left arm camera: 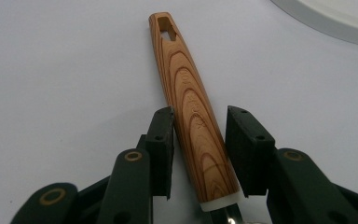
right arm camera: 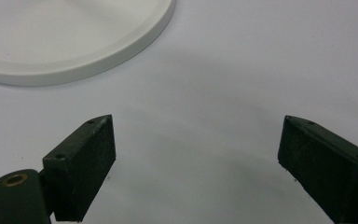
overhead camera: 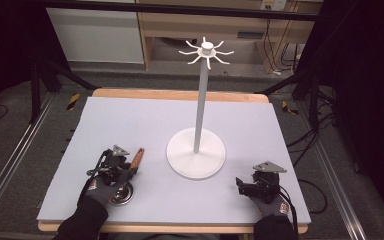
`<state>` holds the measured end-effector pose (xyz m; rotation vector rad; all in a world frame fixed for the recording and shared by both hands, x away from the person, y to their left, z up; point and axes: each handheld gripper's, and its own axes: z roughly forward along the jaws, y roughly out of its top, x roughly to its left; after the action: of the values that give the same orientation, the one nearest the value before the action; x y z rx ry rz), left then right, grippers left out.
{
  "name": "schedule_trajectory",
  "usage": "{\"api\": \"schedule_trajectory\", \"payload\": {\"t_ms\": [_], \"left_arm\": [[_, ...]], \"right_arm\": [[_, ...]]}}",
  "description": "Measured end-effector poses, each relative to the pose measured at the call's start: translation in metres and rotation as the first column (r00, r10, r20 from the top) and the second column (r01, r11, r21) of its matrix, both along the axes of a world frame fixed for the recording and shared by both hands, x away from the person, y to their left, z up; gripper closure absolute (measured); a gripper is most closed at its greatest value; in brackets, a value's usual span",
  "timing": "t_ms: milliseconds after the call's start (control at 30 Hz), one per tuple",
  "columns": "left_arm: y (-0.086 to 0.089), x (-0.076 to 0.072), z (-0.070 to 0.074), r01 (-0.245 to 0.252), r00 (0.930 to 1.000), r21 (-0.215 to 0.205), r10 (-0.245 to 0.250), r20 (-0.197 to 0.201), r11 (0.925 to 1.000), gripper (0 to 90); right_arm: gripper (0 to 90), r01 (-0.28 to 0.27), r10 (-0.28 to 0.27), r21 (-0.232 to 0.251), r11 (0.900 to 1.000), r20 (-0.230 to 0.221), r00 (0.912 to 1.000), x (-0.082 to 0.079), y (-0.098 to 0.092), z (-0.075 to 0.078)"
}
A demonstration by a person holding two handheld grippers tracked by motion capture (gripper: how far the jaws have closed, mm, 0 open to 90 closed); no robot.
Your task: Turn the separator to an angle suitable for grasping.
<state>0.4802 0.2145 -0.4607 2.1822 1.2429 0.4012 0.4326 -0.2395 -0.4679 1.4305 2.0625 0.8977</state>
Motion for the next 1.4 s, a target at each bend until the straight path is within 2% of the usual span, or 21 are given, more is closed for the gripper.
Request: {"api": "schedule_trajectory", "payload": {"t_ms": [400, 733, 933, 1033, 1200, 1267, 1367, 1400], "left_arm": [[-0.001, 0.001, -0.001, -0.004, 0.9996, -0.004, 0.003, -0.027, 1.0, 61.2], [-0.002, -0.004, 0.0, 0.035, 0.9985, -0.004, -0.035, -0.042, 0.9994, 66.8], [-0.003, -0.006, -0.001, 0.046, 0.9984, 0.0, -0.046, -0.031, 0.9989, 65.9], [-0.004, -0.006, 0.002, 0.057, 0.9981, 0.002, -0.057, -0.021, 0.9984, 60.5], [-0.007, -0.005, 0.015, 0.079, 0.9968, 0.007, -0.079, 0.013, 0.9968, 57.4], [-0.007, -0.004, 0.017, 0.082, 0.9965, 0.013, -0.083, 0.015, 0.9965, 56.4], [-0.008, 0.001, 0.021, 0.088, 0.9956, 0.017, -0.089, 0.03, 0.9959, 55.3], [-0.01, 0.004, 0.022, 0.099, 0.9945, 0.031, -0.1, 0.029, 0.9946, 54.5]], "right_arm": [[11.5, -0.001, 0.001, -0.006, 1.0, -0.001, 1.0, 0.0, 0.0, 0.0], [11.5, 0.005, -0.005, -0.004, 1.0, -0.003, 1.0, -0.001, 0.001, 0.0], [11.5, 0.004, -0.004, -0.007, 1.0, -0.003, 1.0, 0.0, 0.001, 0.0], [11.5, 0.004, -0.004, -0.004, 1.0, -0.003, 1.0, -0.001, 0.0, 0.0], [11.5, 0.007, -0.007, 0.002, 1.0, -0.002, 1.0, 0.0, 0.0, 0.0], [11.5, 0.009, -0.009, 0.003, 1.0, -0.004, 1.0, 0.0, 0.0, 0.0], [11.5, 0.012, -0.012, -0.002, 1.0, -0.008, 0.9999, 0.0, 0.0, 0.0], [11.5, 0.011, -0.011, -0.002, 1.0, -0.009, 0.9999, 0.0, 0.001, 0.0]]}}
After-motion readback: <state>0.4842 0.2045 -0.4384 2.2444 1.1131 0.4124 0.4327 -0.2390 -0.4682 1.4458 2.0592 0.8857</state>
